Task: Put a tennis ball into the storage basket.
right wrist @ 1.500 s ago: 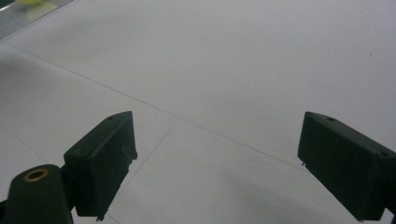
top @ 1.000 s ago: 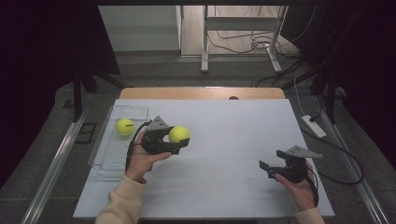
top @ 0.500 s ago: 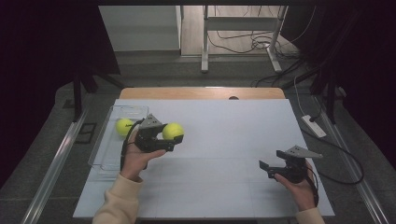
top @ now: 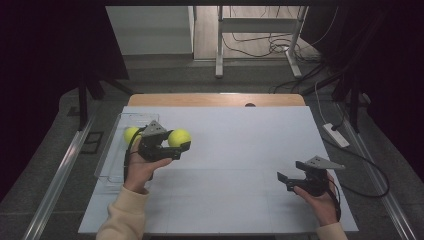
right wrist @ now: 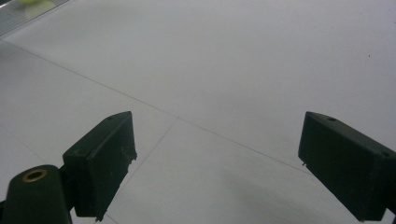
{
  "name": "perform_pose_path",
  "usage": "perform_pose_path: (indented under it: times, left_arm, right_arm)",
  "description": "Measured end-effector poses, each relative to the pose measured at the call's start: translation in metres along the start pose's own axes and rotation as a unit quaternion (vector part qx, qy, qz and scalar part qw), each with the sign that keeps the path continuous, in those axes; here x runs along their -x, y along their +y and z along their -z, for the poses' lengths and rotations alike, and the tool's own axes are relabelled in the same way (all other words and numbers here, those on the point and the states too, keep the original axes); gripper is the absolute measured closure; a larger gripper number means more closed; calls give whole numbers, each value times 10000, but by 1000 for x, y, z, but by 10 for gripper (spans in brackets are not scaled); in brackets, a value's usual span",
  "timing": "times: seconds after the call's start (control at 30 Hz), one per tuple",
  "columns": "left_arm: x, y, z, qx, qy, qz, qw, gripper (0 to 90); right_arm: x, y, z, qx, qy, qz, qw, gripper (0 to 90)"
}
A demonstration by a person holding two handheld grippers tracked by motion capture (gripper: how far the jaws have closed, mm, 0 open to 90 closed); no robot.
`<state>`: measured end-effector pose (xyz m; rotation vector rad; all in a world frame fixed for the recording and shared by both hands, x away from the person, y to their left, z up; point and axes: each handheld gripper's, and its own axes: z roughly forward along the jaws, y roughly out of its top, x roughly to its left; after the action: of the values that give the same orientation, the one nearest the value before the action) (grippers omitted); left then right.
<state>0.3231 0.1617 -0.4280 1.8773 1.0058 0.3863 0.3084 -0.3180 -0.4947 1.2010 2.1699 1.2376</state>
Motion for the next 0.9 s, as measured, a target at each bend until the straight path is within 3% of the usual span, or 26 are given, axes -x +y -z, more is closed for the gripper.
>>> perform_pose_path:
  times: [0.9]
  left_arm:
    - [-17,-5,14,77,422,184,9989,273]
  right_arm:
    - [0,0,-1,-19,0,-1,10000,115]
